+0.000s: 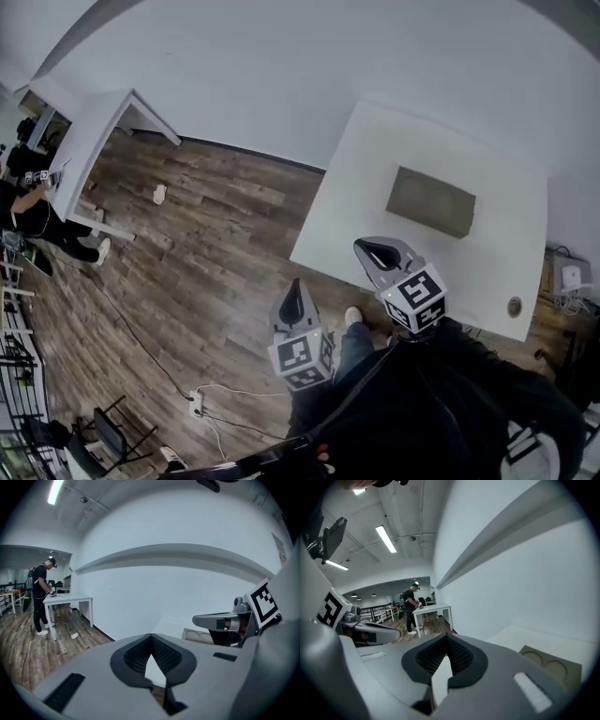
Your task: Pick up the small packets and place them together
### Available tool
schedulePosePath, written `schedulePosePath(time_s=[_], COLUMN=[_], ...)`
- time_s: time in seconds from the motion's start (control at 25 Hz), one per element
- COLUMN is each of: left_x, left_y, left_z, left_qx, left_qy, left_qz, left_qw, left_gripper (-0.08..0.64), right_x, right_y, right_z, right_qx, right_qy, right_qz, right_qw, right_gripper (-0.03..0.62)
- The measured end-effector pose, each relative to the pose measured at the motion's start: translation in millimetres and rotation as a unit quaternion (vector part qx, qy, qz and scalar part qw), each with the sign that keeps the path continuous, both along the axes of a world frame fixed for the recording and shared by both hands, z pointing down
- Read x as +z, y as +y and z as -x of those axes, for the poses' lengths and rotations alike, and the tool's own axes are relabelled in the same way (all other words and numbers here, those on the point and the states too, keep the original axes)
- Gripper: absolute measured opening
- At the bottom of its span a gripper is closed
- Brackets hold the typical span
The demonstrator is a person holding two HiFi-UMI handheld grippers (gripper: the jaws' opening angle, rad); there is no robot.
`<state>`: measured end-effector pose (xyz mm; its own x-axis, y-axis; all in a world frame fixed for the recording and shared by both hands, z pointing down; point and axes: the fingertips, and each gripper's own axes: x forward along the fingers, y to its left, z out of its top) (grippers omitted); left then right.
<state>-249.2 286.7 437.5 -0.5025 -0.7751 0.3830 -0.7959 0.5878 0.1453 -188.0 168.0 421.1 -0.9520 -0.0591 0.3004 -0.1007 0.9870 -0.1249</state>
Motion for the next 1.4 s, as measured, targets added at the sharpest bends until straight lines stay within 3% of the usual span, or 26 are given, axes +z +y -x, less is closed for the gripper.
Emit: schedulePosePath(time_s=[0.16,0.32,0.52,0.8,0.92,1.08,1.4], left_x=[0.3,2.2,0.6,0.7,1.5,1.0,-6.4], left_y=[-51.6,-98.5,-156.7,-207.9,-222.8,-241.9,-294.1], left_z=[6.2,-2.6,-37.3,-106.4,-129.9,-148.1,-160.8], left_qx=[0.076,0.150,0.250,0.350,0.373,0.384,0.374], left_qy=[0.003,0.004,0.005,0.010,0.011,0.005,-0.020], left_qz=[-0.001,-0.005,-0.013,-0.016,-0.011,-0.005,0.006], left_qw=[0.9971,0.9887,0.9682,0.9366,0.9279,0.9235,0.9271], left_gripper=[0.000,0.001,0.001,0.000,0.001,0.000,0.001], right_x=[4.5,7.7,6.9,11.6,15.4,18.7,20.9], right_y=[-45.2,-78.3,-108.2,-136.4,-148.3,-166.4,-222.6], right_z=[-13.9,-40.0,-90.3,-186.6,-218.8,-243.5,-256.9], right_qx=[0.083,0.160,0.255,0.376,0.408,0.429,0.403], right_qy=[0.009,0.013,0.013,0.029,0.033,0.029,0.028], right_qz=[0.005,0.007,0.006,0.003,0.007,0.014,0.036], right_qw=[0.997,0.987,0.967,0.926,0.912,0.903,0.914], right_gripper=[-0.002,-0.002,-0.002,-0.002,-0.002,-0.002,-0.002])
